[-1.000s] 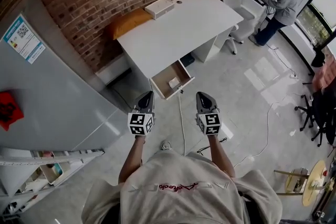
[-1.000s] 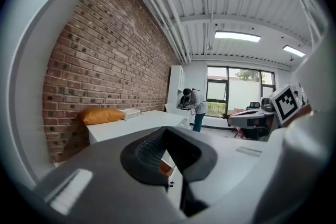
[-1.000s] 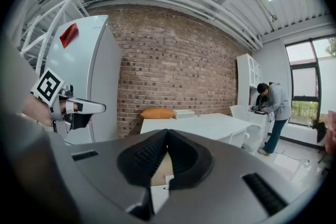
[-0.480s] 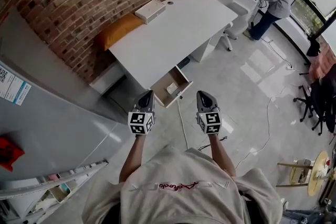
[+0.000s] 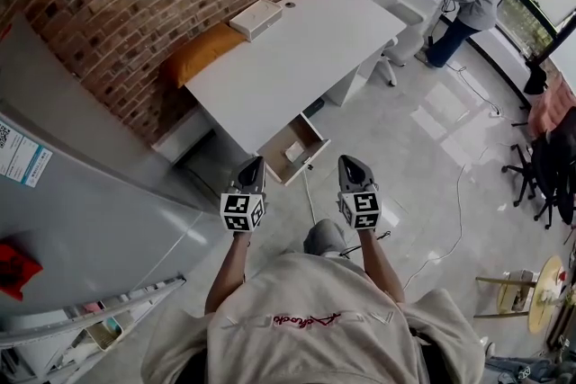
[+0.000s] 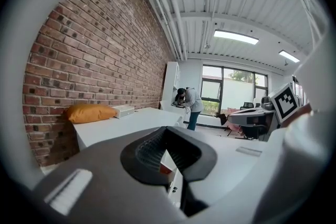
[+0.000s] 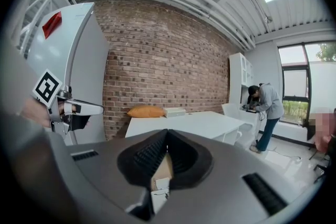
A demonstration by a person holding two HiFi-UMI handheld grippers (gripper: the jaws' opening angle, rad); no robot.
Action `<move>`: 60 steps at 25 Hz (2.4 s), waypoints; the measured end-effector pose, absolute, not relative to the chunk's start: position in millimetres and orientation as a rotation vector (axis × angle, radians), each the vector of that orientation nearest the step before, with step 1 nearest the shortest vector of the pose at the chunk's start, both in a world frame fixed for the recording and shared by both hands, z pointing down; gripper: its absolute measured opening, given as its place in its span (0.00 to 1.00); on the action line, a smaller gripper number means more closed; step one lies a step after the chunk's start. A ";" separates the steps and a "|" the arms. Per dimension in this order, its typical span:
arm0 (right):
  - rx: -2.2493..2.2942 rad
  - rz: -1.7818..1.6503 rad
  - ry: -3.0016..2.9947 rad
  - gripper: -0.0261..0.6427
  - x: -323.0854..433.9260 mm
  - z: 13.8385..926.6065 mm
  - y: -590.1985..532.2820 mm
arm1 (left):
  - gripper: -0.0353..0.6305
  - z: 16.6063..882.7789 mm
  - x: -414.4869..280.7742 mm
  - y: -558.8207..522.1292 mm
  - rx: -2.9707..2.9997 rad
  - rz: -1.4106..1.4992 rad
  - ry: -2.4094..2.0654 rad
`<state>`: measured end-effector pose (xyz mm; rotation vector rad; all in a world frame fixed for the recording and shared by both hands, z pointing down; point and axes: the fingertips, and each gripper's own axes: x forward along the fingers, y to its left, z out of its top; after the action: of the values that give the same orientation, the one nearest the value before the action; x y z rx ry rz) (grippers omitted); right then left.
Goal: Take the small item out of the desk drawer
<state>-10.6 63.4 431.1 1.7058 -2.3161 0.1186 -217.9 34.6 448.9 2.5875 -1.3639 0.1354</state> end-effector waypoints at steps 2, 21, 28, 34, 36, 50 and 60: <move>1.708 0.130 -2.310 0.06 -8.0 435.9 66.6 | 0.07 452.3 -214.5 36.2 2.586 0.140 -1.356; 1.704 0.176 -2.341 0.06 33.5 453.8 8.1 | 0.07 462.6 -165.2 -23.3 2.594 0.207 -1.352; 1.682 0.178 -2.360 0.06 68.3 448.0 -37.0 | 0.07 452.8 -132.2 -65.2 2.590 0.213 -1.380; 1.665 0.171 -2.385 0.06 96.3 443.0 -75.4 | 0.07 446.2 -104.4 -101.7 2.586 0.221 -1.404; 1.653 0.176 -2.391 0.06 104.5 444.2 -85.2 | 0.07 445.9 -95.6 -110.9 2.581 0.227 -1.411; 1.560 0.214 -2.442 0.06 148.3 457.0 -148.1 | 0.07 456.2 -53.8 -162.5 2.516 0.285 -1.476; 1.473 0.289 -2.478 0.06 147.2 480.5 -164.5 | 0.07 471.3 -52.6 -166.5 2.472 0.357 -1.511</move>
<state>147.2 -164.5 480.5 1.4733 -2.4777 0.2887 -52.6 -166.5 471.3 2.4723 -1.5109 0.3571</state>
